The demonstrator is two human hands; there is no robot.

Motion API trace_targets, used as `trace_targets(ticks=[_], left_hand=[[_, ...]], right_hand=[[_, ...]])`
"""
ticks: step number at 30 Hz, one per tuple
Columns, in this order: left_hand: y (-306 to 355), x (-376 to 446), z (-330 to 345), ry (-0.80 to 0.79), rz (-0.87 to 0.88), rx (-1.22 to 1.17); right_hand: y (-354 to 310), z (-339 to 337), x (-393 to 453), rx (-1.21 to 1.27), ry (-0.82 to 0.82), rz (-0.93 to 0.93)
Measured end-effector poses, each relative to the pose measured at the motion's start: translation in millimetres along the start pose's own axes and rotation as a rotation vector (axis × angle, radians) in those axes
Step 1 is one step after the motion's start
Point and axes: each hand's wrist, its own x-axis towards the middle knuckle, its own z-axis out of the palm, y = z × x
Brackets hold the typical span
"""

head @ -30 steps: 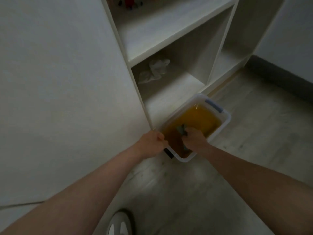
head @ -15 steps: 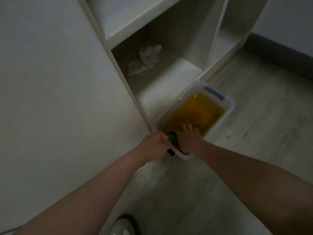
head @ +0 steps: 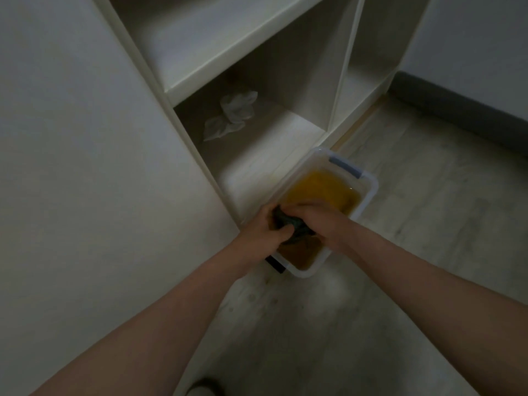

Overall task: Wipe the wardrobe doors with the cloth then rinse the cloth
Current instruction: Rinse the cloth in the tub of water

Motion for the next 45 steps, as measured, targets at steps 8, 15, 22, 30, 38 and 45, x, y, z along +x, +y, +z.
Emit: trace_targets(ticks=[8,15,22,30,38,45], left_hand=[[24.0,4.5,9.8,0.179,-0.070,-0.268],[22.9,9.8,12.9,0.264,-0.094,-0.215],[22.7,13.4,6.2,0.256,-0.072,0.225],[21.1,9.9,-2.3,0.285,-0.103,0.144],[15.6,6.0,-7.9,0.285,-0.116,0.073],[19.8,13.6,-6.2,0.187,-0.238,0.068]], right_hand=[[3.5,11.9,-2.1,0.420,0.064,-0.006],[0.1,8.8,-10.0,0.622,-0.212,0.186],[-3.1,-1.0,7.8,0.504,0.009,0.165],[15.3,17.9,31.1,-0.366,0.280,-0.064],[12.0,37.9,35.3,-0.737,0.315,-0.294],[-4.1,40.6,34.7,-0.842,0.348,-0.275]])
